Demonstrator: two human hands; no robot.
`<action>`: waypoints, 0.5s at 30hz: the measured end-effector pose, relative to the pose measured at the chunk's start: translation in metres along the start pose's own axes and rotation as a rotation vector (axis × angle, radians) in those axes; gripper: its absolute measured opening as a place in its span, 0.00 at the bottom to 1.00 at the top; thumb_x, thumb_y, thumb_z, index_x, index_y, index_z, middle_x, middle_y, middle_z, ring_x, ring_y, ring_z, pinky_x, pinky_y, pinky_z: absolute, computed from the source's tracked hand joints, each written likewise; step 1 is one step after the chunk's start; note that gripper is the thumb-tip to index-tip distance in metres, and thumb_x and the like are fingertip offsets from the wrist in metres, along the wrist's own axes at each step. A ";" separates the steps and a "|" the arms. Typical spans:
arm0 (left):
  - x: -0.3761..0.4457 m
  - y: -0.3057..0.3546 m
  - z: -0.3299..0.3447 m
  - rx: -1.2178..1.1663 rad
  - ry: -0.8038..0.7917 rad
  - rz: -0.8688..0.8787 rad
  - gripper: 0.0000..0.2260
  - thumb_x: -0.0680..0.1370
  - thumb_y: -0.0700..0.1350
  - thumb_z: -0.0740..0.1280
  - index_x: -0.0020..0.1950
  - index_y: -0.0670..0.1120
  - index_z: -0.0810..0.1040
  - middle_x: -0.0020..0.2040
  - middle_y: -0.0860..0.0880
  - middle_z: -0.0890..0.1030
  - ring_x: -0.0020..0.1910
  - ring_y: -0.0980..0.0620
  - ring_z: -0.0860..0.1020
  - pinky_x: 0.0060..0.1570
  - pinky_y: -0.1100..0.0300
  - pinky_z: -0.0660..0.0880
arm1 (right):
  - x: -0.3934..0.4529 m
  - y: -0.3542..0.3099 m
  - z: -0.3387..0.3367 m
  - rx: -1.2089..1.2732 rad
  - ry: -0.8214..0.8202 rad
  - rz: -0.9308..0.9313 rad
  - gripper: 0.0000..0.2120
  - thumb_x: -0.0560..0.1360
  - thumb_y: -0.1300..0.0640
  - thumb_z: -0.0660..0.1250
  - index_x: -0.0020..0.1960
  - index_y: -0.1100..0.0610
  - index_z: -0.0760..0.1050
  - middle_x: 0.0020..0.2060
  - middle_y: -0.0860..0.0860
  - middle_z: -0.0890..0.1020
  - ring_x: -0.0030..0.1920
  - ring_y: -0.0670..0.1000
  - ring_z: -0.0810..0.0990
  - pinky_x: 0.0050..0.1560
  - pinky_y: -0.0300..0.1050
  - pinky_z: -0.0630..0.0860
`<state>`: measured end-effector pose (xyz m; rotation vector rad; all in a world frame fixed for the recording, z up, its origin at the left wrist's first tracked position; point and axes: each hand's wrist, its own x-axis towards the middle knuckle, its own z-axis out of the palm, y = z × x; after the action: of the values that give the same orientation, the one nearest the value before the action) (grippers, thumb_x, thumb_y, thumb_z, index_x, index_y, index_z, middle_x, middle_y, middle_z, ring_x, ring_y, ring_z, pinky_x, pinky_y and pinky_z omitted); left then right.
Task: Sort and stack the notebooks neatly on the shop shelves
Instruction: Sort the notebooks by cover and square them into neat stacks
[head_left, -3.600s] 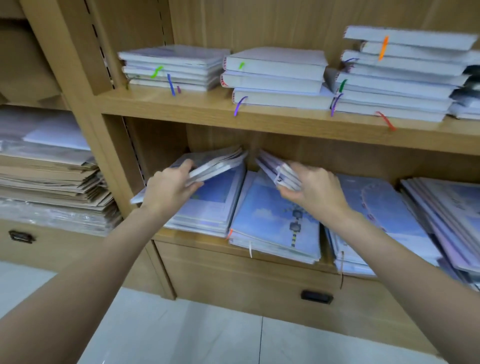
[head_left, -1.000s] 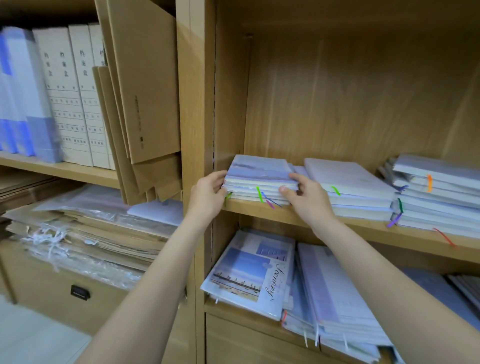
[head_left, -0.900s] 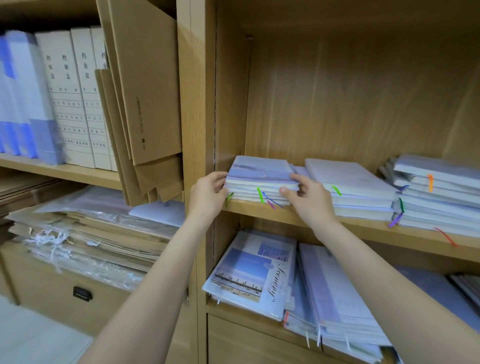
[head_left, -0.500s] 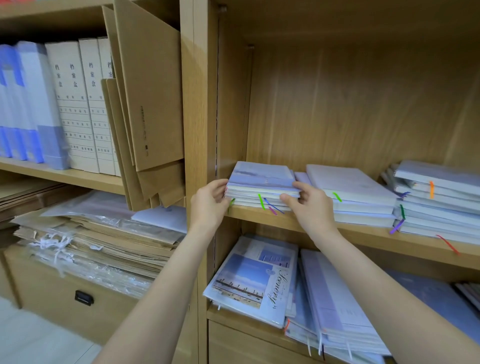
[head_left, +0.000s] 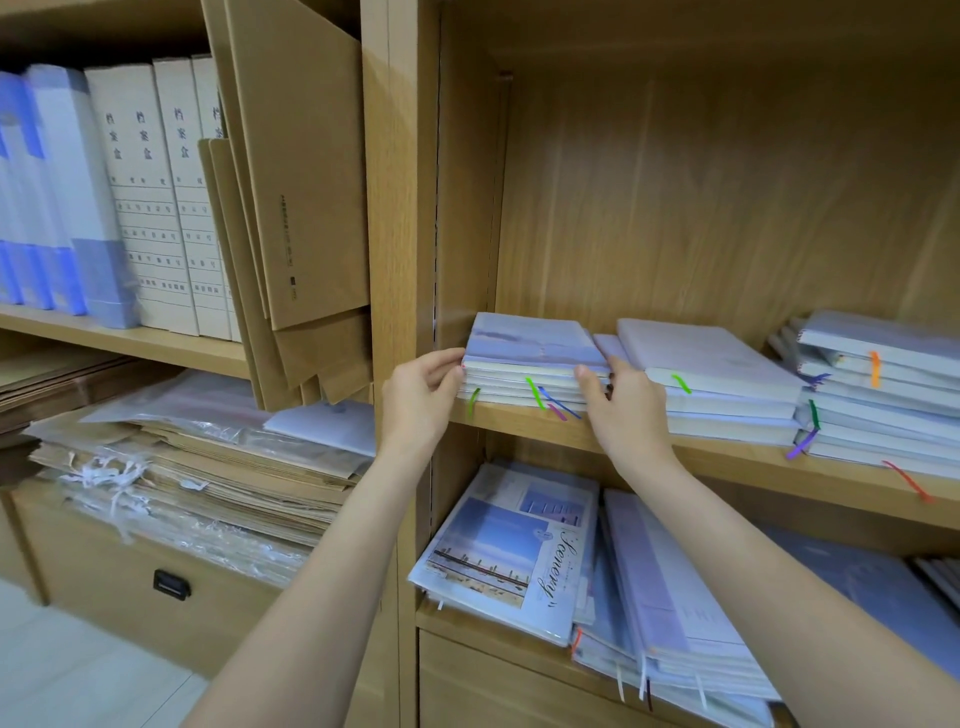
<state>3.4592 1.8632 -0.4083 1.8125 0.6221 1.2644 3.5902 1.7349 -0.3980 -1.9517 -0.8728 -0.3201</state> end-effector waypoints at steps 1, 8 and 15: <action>0.001 -0.001 0.000 0.005 0.006 -0.005 0.12 0.78 0.41 0.65 0.61 0.46 0.79 0.53 0.48 0.82 0.52 0.57 0.78 0.52 0.64 0.73 | 0.000 0.000 0.000 -0.002 0.003 0.002 0.17 0.80 0.52 0.58 0.65 0.59 0.72 0.40 0.58 0.75 0.52 0.62 0.74 0.39 0.41 0.56; 0.006 -0.001 -0.001 0.043 -0.007 -0.042 0.11 0.77 0.42 0.65 0.59 0.46 0.80 0.53 0.48 0.83 0.54 0.54 0.79 0.58 0.55 0.75 | -0.004 -0.004 -0.001 0.002 0.010 0.003 0.17 0.80 0.53 0.59 0.62 0.63 0.73 0.49 0.61 0.80 0.53 0.60 0.74 0.37 0.38 0.55; 0.009 0.002 -0.005 0.034 -0.072 -0.063 0.12 0.77 0.42 0.65 0.61 0.45 0.79 0.53 0.46 0.83 0.55 0.52 0.79 0.59 0.51 0.75 | -0.005 -0.005 -0.001 -0.003 0.008 0.043 0.19 0.79 0.51 0.60 0.62 0.65 0.70 0.55 0.62 0.77 0.59 0.60 0.72 0.51 0.47 0.67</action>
<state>3.4579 1.8713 -0.4012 1.8431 0.6590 1.1488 3.5833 1.7331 -0.3964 -1.9682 -0.8245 -0.3041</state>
